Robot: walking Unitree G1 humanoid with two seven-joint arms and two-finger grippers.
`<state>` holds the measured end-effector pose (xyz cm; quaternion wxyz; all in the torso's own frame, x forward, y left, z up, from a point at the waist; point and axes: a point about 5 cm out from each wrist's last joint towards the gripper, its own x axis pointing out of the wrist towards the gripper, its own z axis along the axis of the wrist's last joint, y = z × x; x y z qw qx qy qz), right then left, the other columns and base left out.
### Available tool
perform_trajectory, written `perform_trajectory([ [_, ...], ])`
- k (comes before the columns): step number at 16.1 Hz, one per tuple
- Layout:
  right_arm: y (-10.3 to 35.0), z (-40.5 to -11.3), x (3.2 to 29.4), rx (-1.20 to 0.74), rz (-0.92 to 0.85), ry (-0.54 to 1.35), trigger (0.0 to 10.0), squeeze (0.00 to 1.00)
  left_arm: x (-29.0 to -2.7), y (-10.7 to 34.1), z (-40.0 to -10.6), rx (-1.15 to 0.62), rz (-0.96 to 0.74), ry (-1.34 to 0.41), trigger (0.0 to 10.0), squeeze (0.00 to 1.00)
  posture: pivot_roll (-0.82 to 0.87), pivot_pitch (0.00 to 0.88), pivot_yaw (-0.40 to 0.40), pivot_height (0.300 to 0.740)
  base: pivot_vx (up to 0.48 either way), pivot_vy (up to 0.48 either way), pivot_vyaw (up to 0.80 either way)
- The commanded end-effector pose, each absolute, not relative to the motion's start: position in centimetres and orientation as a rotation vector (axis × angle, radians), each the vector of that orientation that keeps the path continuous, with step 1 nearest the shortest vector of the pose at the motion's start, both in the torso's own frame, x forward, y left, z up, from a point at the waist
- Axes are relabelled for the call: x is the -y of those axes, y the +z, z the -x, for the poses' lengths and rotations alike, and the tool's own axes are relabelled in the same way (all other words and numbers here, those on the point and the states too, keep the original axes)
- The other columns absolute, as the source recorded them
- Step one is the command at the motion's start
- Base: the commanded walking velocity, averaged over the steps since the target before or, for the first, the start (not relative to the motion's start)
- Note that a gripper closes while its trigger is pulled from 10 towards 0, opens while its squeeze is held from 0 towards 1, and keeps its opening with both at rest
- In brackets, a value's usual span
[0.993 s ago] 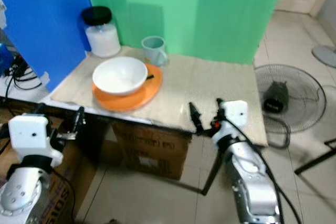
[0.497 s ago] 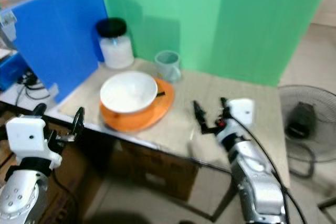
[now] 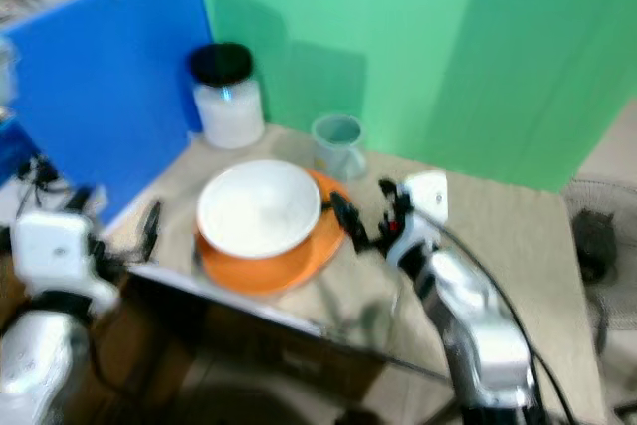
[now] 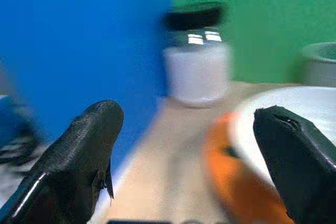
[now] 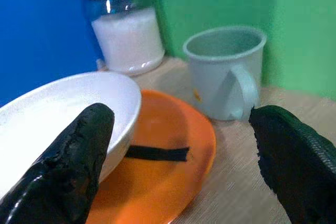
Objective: Setting the table
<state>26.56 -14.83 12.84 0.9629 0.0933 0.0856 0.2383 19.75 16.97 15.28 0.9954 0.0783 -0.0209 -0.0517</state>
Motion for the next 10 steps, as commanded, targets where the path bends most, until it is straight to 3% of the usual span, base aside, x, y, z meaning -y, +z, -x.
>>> perform_trajectory([
  [1,13.8,-27.4,13.6,-0.196,-0.277,0.509,10.0,0.00,-16.8,15.3,-19.3,0.022,-0.182,-0.172,10.0,0.00,-0.07,0.039,0.028,0.740,0.000,0.000,0.00],
  [2,14.0,-27.9,13.4,-0.207,-0.299,0.502,10.0,0.67,-16.6,15.2,-19.3,0.008,-0.187,-0.211,10.0,0.00,-0.06,0.040,0.024,0.740,0.000,0.000,0.00],
  [3,14.3,-29.0,12.8,-0.255,-0.338,0.503,10.0,1.00,-16.2,14.7,-19.1,-0.035,-0.178,-0.300,10.0,0.00,-0.06,0.040,0.022,0.740,0.000,0.000,0.00],
  [6,14.1,-30.1,12.0,-0.422,-0.382,0.575,10.0,1.00,-15.4,14.2,-18.5,-0.101,-0.138,-0.460,10.0,0.00,-0.06,0.040,0.015,0.740,0.000,0.000,0.00],
  [8,14.0,-30.9,11.8,-0.468,-0.309,0.553,10.0,1.00,-14.5,14.2,-18.0,-0.121,-0.115,-0.578,10.0,0.00,-0.06,0.042,0.012,0.740,0.000,0.000,0.00],
  [9,14.1,-31.1,11.9,-0.473,-0.301,0.536,10.0,0.60,-14.3,14.3,-18.0,-0.121,-0.108,-0.604,10.0,0.00,-0.06,0.041,0.011,0.740,0.000,0.000,0.00],
  [10,14.4,-31.7,11.8,-0.474,-0.291,0.506,10.0,0.00,-14.0,14.4,-17.7,-0.124,-0.088,-0.660,10.0,0.00,-0.06,0.043,0.009,0.740,0.000,0.000,0.00],
])
